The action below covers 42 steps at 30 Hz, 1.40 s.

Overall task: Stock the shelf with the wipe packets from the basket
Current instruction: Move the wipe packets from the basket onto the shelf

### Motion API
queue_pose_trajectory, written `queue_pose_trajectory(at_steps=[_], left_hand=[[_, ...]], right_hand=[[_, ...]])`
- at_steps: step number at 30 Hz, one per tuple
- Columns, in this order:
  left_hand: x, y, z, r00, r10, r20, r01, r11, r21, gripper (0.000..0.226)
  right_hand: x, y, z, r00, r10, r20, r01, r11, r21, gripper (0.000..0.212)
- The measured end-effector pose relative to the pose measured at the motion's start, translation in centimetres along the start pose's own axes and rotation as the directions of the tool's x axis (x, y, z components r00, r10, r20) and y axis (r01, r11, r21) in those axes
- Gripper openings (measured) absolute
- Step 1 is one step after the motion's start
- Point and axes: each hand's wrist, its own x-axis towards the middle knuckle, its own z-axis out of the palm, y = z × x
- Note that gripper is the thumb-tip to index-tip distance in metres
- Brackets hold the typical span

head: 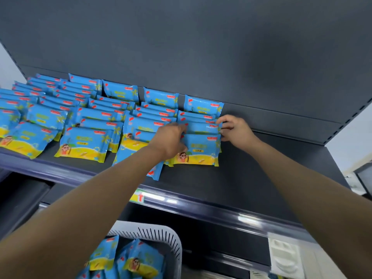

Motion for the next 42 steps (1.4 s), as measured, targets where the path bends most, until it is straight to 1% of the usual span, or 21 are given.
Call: queue_pose_trajectory(at_steps=[2,4,8,11,14,17,21,23,27,29,35,37,40,42], left_hand=[[0.9,0.3,0.6,1.000,0.002,-0.012,0.000,0.995,0.102,0.051],[1.4,0.4,0.9,0.999,0.019,-0.026,-0.013,0.978,0.206,0.054],[1.1,0.6,1.1,0.994,0.078,-0.075,-0.049,0.942,0.332,0.055],[0.0,0.8,0.8,0.987,0.131,-0.091,-0.085,0.916,0.391,0.056],[-1.9,0.7,-0.4,0.966,0.198,-0.163,-0.128,0.923,0.363,0.043],[-4.4,0.9,-2.4,0.923,0.277,-0.268,-0.181,0.926,0.332,0.039],[-8.7,1.1,-6.0,0.845,0.378,-0.378,-0.247,0.903,0.352,0.035],[-10.9,1.0,-7.6,0.812,0.411,-0.414,-0.262,0.891,0.371,0.034],[-15.0,0.8,-10.8,0.753,0.439,-0.490,-0.253,0.881,0.401,0.033],[-17.0,0.7,-12.4,0.725,0.456,-0.515,-0.242,0.870,0.429,0.037],[-22.2,-0.2,-15.3,0.696,0.496,-0.519,-0.230,0.839,0.494,0.043],[-23.6,-0.8,-15.4,0.690,0.502,-0.522,-0.225,0.834,0.505,0.045],[-25.8,-2.5,-14.1,0.697,0.475,-0.538,-0.232,0.859,0.457,0.046],[-27.3,-4.1,-12.0,0.726,0.441,-0.528,-0.255,0.885,0.389,0.045]], right_hand=[[-0.3,-0.3,-0.3,0.994,-0.027,-0.102,0.021,0.998,-0.065,0.031],[-1.0,-1.0,-0.5,0.981,-0.070,-0.179,0.047,0.991,-0.126,0.031],[-3.1,-2.8,0.1,0.978,-0.111,-0.176,0.087,0.986,-0.141,0.029],[-4.9,-4.3,0.8,0.972,-0.169,-0.165,0.137,0.973,-0.187,0.031],[-7.0,-6.0,1.5,0.951,-0.238,-0.197,0.185,0.950,-0.253,0.030],[-9.0,-7.8,2.3,0.906,-0.358,-0.226,0.232,0.866,-0.442,0.030],[-12.2,-10.5,4.1,0.834,-0.507,-0.220,0.312,0.760,-0.571,0.029],[-13.6,-11.7,4.9,0.802,-0.564,-0.199,0.345,0.709,-0.616,0.028],[-16.1,-14.7,6.2,0.748,-0.631,-0.204,0.378,0.659,-0.650,0.027],[-17.2,-16.4,6.8,0.719,-0.665,-0.199,0.400,0.631,-0.664,0.028],[-20.7,-20.4,8.7,0.649,-0.741,-0.174,0.456,0.562,-0.690,0.036],[-21.9,-20.8,9.8,0.635,-0.751,-0.178,0.463,0.555,-0.692,0.037],[-23.6,-20.2,12.1,0.615,-0.771,-0.162,0.489,0.535,-0.689,0.038],[-24.5,-18.7,14.3,0.620,-0.775,-0.124,0.517,0.522,-0.678,0.039]])
